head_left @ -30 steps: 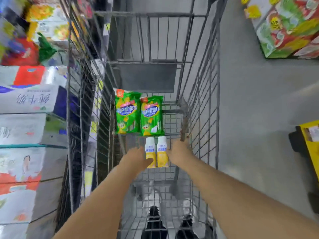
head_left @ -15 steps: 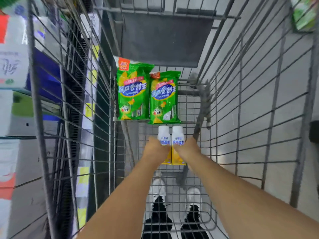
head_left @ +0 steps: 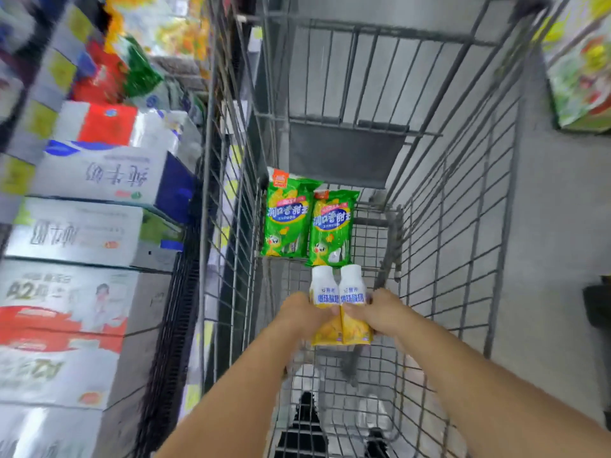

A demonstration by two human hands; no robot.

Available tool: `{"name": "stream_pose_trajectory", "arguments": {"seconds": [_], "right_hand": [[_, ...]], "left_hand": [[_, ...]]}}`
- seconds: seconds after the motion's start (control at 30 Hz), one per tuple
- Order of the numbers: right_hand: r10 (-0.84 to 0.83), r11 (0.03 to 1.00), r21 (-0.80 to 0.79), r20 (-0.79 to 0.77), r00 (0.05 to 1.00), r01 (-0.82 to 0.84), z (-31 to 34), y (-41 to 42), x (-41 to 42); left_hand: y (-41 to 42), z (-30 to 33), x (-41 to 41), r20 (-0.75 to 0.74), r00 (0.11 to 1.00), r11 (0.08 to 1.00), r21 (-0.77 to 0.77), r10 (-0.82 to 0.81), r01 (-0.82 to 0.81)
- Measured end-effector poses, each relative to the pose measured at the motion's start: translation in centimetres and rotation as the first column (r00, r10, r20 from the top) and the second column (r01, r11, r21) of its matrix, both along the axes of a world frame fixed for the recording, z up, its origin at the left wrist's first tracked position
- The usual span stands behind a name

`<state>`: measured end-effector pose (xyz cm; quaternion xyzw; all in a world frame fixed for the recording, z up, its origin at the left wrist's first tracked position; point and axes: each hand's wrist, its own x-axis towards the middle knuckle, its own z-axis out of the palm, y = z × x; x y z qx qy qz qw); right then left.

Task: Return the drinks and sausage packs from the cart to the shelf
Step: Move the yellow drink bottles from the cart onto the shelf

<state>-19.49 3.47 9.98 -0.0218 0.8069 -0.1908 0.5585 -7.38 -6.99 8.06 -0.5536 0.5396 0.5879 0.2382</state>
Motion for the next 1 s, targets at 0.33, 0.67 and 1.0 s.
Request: {"name": "stream_pose_trajectory", "arguments": {"seconds": [0.33, 0.67, 1.0], "right_hand": [[0.304, 0.877, -0.288, -0.288, 0.908, -0.385, 24.0, -1.8, -0.2], [0.509, 0.404, -0.587, -0.493, 0.705, -0.702, 40.6, -1.7, 10.9], [0.634, -0.06, -0.655, -0.608, 0.478, -0.753, 51.3, 2.4, 33.3]], "left_hand": [[-0.9, 26.6, 4.2, -0.27, 0.957, 0.929, -0.317, 0.103, -0.19], [7.2, 45.2, 21.1, -0.411, 0.844, 0.634, -0.561, 0.345, -0.533], [20.5, 52.5, 43.3, -0.486, 0.651, 0.223, -0.675, 0.583, -0.703]]}}
